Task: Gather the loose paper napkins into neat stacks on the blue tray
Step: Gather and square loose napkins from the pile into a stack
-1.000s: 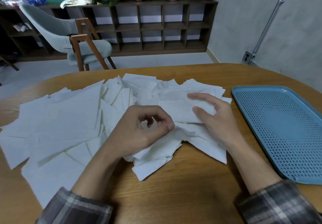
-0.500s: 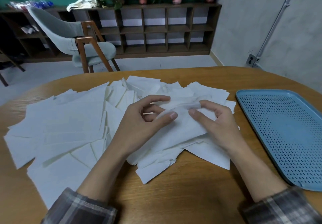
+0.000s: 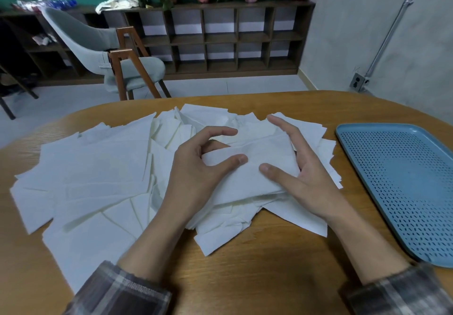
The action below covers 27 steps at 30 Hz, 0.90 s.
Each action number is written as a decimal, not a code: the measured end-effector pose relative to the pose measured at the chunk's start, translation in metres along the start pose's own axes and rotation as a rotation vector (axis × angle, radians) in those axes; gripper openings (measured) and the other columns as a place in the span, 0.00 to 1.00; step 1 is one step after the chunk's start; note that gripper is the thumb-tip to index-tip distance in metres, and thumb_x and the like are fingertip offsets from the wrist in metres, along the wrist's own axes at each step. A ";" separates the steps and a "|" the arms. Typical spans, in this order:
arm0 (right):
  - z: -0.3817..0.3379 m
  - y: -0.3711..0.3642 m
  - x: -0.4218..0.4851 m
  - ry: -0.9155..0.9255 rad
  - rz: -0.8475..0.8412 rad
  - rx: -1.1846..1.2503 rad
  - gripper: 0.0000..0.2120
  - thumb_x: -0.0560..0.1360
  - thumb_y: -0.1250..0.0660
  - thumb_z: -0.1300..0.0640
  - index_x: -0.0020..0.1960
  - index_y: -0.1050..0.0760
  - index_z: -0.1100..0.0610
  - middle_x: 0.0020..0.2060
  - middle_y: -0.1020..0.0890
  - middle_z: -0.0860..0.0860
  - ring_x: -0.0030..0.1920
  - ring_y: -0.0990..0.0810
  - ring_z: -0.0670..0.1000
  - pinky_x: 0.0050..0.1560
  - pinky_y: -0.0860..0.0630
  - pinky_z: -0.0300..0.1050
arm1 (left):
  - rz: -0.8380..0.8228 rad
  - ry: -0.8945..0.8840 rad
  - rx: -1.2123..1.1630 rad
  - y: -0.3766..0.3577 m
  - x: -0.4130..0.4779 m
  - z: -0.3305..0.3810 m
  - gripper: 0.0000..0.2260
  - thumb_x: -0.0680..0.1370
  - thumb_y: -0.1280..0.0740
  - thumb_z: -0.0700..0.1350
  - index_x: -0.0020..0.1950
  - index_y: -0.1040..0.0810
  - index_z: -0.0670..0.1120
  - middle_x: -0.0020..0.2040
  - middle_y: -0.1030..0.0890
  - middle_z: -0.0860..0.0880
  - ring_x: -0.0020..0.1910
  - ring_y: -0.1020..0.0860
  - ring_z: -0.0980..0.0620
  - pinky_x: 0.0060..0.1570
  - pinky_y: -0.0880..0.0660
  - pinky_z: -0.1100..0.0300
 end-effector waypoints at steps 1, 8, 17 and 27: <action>0.000 -0.001 0.000 0.009 0.003 -0.010 0.35 0.79 0.26 0.56 0.78 0.37 0.34 0.77 0.32 0.34 0.79 0.34 0.46 0.79 0.35 0.60 | 0.016 -0.017 0.006 -0.001 0.000 0.000 0.18 0.73 0.18 0.47 0.60 0.17 0.56 0.42 0.13 0.53 0.50 0.15 0.54 0.56 0.18 0.51; 0.001 0.007 0.002 0.137 0.235 0.138 0.37 0.77 0.24 0.62 0.76 0.38 0.39 0.76 0.31 0.53 0.67 0.20 0.56 0.63 0.18 0.55 | 0.056 -0.002 0.023 -0.004 -0.001 -0.001 0.25 0.74 0.24 0.59 0.70 0.25 0.61 0.64 0.21 0.60 0.62 0.22 0.63 0.57 0.21 0.66; 0.007 0.017 0.003 0.085 0.108 0.084 0.11 0.77 0.25 0.60 0.59 0.17 0.50 0.59 0.15 0.45 0.65 0.20 0.47 0.65 0.27 0.40 | -0.069 0.002 -0.055 -0.007 -0.002 -0.005 0.27 0.78 0.23 0.48 0.72 0.29 0.62 0.62 0.17 0.58 0.57 0.16 0.56 0.48 0.17 0.58; 0.022 0.025 0.007 -0.038 0.260 -0.074 0.15 0.79 0.29 0.67 0.60 0.14 0.53 0.57 0.13 0.39 0.64 0.20 0.37 0.63 0.30 0.26 | -0.375 -0.454 0.539 -0.025 -0.009 -0.027 0.13 0.76 0.23 0.57 0.58 0.17 0.54 0.52 0.20 0.57 0.53 0.23 0.58 0.55 0.24 0.54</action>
Point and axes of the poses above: each hand's wrist, its own x-axis towards the middle knuckle, its own y-axis out of the back of the hand, z = x × y, the point moved 1 cm from there along x, towards the middle knuckle
